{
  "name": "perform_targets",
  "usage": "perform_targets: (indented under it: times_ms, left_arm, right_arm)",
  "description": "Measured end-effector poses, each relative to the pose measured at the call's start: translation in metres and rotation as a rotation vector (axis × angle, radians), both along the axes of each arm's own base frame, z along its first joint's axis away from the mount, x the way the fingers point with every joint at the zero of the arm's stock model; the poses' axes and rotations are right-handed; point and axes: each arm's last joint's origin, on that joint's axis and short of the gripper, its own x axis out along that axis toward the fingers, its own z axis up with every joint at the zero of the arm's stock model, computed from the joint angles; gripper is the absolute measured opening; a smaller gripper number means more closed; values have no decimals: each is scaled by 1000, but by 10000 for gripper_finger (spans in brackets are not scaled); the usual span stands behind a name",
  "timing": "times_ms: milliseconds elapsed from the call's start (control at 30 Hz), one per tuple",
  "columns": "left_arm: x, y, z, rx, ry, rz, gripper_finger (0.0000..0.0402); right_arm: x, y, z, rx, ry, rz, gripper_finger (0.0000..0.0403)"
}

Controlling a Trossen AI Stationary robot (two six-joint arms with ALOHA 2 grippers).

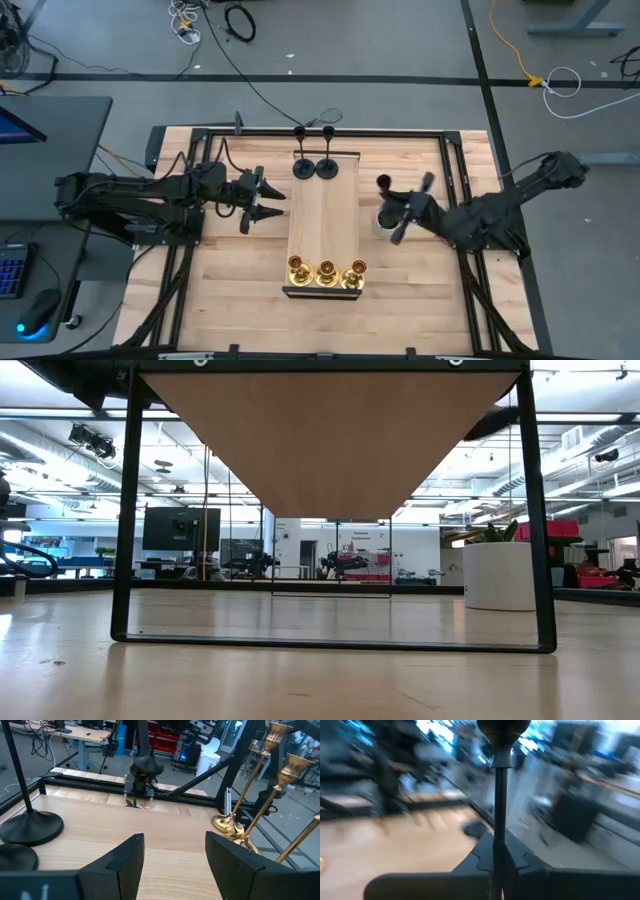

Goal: Pick & Place candle stick holders
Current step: Put the black candle holder on the shelf aligned with the other black candle holders

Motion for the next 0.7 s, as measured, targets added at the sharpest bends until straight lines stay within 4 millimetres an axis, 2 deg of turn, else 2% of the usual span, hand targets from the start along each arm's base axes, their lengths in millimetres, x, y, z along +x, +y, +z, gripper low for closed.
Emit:
perform_targets:
  times_ms: [167, 367, 533, 700]
  left_arm:
    - [0, 0, 0, -9, 1, 1, 211]
    - [0, 0, 0, -20, 6, 2, 211]
    - [0, 0, 0, -11, 6, 1, 211]
    - [0, 0, 0, -5, 6, 0, 211]
  right_arm:
    - [16, -24, -6, -74, -156, 221, 1]
    - [22, -63, -17, -59, -241, 251, 1]
    - [24, -84, -25, -76, -312, 332, 1]
    - [30, -105, -32, -75, -333, 333, 1]
